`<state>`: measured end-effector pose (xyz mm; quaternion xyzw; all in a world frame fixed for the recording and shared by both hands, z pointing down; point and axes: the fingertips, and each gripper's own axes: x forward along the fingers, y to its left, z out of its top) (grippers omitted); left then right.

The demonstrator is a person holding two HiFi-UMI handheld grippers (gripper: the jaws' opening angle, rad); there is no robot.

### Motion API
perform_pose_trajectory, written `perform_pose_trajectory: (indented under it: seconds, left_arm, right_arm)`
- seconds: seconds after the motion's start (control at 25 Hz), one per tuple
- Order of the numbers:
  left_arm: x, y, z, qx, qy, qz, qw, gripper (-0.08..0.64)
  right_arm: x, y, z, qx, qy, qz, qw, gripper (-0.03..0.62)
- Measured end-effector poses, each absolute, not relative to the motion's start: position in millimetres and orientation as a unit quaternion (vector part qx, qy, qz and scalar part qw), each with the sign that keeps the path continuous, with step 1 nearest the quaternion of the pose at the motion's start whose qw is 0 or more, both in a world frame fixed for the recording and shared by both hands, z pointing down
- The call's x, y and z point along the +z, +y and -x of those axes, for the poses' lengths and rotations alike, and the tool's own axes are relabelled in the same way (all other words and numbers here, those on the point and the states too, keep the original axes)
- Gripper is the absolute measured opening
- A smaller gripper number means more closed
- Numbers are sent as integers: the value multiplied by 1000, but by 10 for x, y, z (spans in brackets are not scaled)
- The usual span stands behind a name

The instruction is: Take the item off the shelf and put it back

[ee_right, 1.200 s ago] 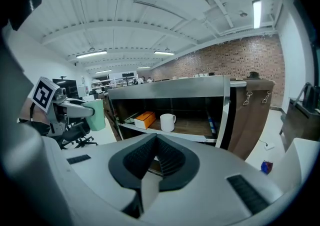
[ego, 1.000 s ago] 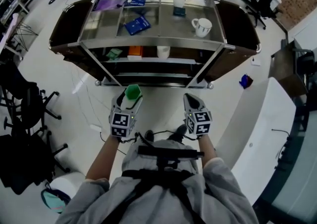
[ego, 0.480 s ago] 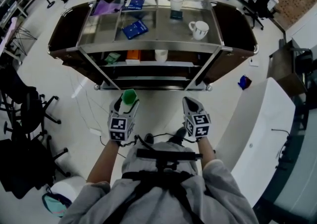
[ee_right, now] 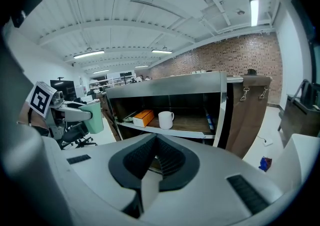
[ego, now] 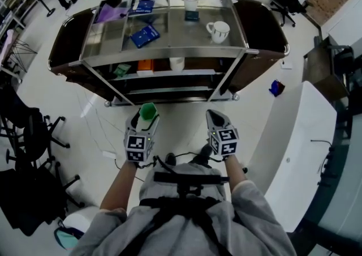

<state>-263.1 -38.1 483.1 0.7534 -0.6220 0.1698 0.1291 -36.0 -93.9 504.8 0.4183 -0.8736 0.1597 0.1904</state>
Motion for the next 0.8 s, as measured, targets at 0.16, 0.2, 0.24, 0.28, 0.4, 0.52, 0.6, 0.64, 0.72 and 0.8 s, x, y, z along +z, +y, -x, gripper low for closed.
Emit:
perform_pose_trajectory:
  seconds: [0.16,0.2,0.24,0.28,0.4,0.52,0.6,0.64,0.72,0.8]
  left_arm:
    - [4837,-552,2525,176,-611,-763,121,310]
    - [4838,-605,2486,178,-606,-766,118,310]
    - [4840,-664,2442,181,-601,-770,114,310]
    - [4841,-728,2395,183,-595,-775,110,310]
    - [4846,-940,2243,190,-577,-788,100,310]
    - [4886,-1172,2061,195,-556,-802,92,310]
    - [4928,-1334,1929,196,-543,-812,86,310]
    - [4948,-1416,1863,196,-538,-815,85,310]
    - [5017,-1572,1732,197,-528,-822,85,310]
    - [5103,-1729,1605,200,-518,-827,85,310]
  right_arm:
    - [5032,-1012,327,160,-872,-424,186,9]
    - [5030,-1031,315,161,-871,-425,186,9]
    - [5029,-1052,303,161,-870,-427,186,9]
    - [5029,-1077,293,162,-869,-428,186,9]
    - [5029,-1158,265,162,-868,-432,184,9]
    - [5039,-1249,236,164,-866,-435,184,9]
    - [5053,-1304,226,168,-864,-438,183,9]
    - [5063,-1332,225,171,-863,-439,182,9]
    - [5116,-1387,226,175,-862,-440,181,9]
    - [5195,-1452,222,176,-862,-439,180,9]
